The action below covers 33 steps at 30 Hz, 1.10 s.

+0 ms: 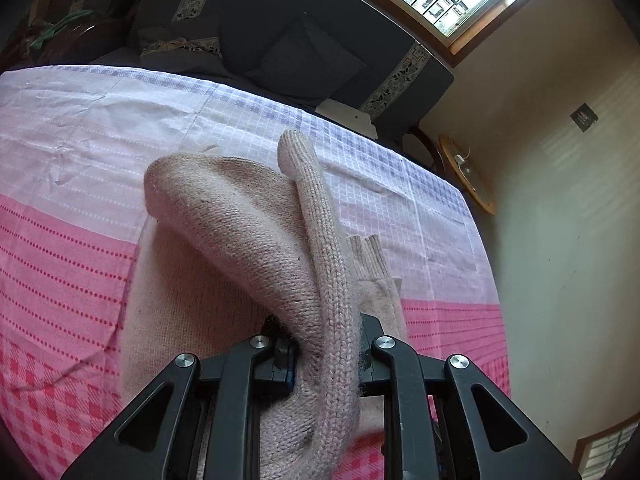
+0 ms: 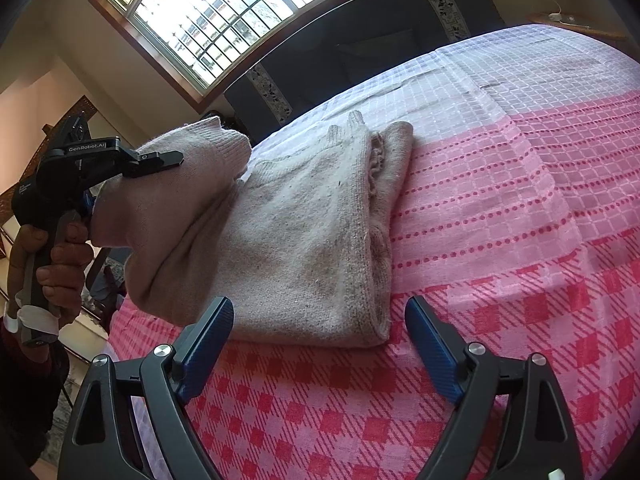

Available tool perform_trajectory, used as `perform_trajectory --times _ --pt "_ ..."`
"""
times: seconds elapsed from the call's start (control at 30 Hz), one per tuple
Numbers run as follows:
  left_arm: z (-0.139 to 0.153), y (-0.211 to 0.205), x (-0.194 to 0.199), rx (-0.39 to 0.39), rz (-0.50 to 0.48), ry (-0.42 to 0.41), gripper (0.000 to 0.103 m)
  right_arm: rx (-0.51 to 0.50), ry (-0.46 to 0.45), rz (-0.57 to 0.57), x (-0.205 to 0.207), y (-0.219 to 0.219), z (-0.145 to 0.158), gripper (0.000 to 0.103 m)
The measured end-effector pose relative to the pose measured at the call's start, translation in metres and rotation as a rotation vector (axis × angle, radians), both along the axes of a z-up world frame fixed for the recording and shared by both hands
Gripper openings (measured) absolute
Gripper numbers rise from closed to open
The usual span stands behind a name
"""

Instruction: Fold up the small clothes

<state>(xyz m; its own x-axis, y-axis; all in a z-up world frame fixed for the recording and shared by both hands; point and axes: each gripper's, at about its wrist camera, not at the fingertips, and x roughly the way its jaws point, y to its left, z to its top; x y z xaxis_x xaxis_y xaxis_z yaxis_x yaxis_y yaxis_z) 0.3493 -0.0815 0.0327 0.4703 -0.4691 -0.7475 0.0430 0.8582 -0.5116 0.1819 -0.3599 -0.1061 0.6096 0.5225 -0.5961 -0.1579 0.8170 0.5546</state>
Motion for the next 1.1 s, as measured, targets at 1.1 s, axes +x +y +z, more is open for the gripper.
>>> perform_trajectory --times 1.1 --pt "-0.045 -0.089 0.017 0.039 -0.073 0.076 0.019 0.011 -0.003 0.013 0.0 0.001 0.0 0.088"
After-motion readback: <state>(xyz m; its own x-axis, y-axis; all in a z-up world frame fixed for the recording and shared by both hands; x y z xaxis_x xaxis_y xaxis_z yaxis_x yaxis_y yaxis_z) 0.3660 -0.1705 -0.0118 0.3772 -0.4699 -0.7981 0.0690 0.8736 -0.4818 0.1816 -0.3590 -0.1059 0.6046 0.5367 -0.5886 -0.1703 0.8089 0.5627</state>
